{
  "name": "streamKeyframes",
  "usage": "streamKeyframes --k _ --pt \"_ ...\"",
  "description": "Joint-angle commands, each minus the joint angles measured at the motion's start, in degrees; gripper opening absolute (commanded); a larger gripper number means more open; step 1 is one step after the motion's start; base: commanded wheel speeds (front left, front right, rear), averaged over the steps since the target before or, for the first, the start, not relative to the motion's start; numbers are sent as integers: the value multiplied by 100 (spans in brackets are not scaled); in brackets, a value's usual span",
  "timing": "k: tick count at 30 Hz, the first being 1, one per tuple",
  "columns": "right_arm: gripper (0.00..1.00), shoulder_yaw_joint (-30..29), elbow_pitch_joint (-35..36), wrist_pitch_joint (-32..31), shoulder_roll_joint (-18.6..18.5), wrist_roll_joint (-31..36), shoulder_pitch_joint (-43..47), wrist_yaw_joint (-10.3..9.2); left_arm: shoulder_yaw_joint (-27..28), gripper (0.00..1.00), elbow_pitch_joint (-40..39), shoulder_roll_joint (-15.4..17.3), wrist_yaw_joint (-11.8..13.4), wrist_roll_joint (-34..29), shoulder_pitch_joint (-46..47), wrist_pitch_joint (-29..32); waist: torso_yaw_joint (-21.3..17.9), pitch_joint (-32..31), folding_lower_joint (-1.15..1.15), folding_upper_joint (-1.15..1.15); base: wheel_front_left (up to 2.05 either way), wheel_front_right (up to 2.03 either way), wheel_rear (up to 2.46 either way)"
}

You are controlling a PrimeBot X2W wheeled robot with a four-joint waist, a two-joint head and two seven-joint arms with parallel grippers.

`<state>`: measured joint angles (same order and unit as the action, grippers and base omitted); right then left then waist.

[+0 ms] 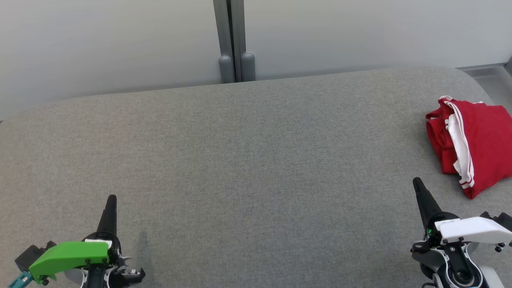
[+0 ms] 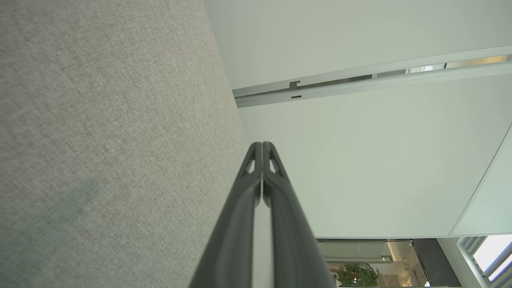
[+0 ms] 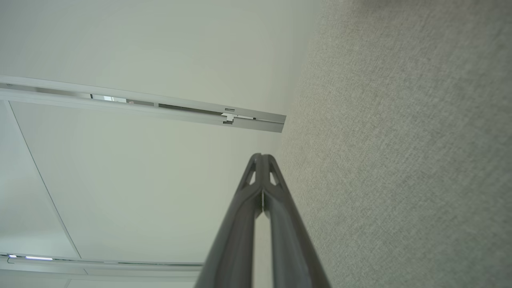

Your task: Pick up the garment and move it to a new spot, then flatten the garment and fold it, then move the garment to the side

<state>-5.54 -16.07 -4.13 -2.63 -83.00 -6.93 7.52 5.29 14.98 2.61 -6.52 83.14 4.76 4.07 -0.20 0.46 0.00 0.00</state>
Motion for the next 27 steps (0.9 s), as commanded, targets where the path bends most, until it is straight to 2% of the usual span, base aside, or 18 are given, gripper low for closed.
streamKeyframes --k 1,22,27 --pt "0 -31 69 -41 -33 -138 50 -5 31 0 -46 40 -31 134 125 43 1 -2 0 0 0 0 0" --pt "0 -111 225 -263 -39 -940 101 -6 138 0 -104 45 -115 934 192 255 19 -27 0 0 0 0 0" --pt "0 -111 227 -259 -39 -950 104 -6 139 0 -103 45 -117 936 192 267 20 -28 0 0 0 0 0"
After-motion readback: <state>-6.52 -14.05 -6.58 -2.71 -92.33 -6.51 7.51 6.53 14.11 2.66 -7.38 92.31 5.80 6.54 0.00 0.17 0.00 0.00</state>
